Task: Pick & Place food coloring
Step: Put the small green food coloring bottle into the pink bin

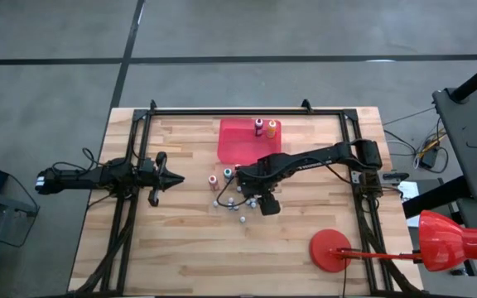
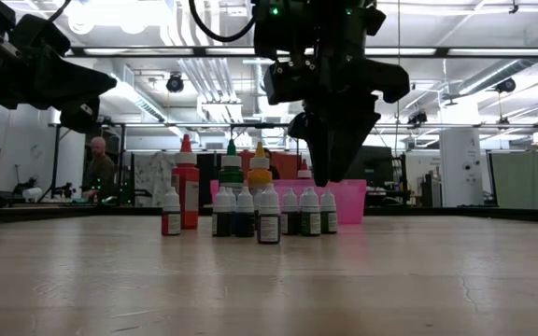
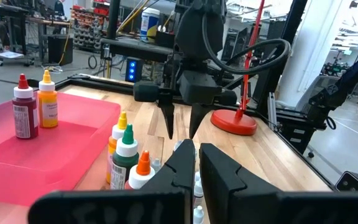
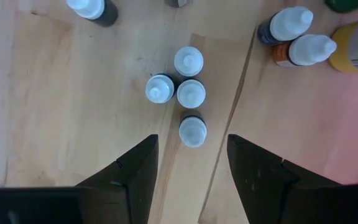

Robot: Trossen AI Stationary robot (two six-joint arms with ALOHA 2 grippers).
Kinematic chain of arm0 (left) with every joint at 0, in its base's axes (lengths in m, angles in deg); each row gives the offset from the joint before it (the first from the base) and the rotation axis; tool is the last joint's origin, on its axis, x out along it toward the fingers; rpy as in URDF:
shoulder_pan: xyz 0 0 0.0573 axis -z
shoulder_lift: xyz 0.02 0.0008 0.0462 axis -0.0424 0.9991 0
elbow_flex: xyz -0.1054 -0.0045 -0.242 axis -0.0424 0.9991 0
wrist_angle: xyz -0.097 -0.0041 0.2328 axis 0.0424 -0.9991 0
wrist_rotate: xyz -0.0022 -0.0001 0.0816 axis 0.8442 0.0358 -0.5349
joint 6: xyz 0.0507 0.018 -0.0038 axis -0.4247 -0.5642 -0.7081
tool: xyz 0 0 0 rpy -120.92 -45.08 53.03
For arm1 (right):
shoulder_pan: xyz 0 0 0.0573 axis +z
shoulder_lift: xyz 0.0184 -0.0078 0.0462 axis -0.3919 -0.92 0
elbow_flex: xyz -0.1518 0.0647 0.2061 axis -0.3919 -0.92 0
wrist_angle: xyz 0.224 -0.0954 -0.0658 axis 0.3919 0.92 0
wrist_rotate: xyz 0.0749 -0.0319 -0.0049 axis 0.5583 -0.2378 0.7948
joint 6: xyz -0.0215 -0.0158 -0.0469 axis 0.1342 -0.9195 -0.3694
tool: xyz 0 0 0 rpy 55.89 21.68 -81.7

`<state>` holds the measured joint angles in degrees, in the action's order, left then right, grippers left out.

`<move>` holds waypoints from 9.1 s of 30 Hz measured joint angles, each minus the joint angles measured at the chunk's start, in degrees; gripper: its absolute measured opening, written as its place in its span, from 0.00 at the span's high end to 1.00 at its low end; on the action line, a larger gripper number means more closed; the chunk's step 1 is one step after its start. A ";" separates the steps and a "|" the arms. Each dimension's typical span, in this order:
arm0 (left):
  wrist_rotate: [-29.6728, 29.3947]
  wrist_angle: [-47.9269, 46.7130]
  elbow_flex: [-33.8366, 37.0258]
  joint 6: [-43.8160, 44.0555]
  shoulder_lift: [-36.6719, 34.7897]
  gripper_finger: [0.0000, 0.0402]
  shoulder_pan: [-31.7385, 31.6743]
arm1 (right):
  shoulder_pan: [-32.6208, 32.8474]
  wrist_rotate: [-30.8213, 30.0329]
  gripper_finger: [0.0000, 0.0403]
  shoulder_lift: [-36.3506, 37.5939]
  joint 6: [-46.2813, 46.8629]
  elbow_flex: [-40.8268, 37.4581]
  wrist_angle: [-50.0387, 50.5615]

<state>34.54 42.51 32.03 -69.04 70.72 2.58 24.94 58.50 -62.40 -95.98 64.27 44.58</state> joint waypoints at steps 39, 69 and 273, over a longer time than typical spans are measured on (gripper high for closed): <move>0.01 0.00 -0.01 0.00 0.00 1.00 0.00 | -0.04 -0.02 0.60 0.00 4.41 -6.72 -9.11; -0.01 0.00 0.00 0.00 -0.01 1.00 0.01 | -1.34 -0.09 0.86 6.88 4.58 -4.88 -4.45; 0.01 -0.02 -0.01 0.01 0.32 1.00 -0.01 | -24.15 6.47 0.73 -10.15 -47.01 10.08 0.12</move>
<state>34.54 42.49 32.02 -69.03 71.04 2.57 0.79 64.97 -72.55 -142.99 74.36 44.70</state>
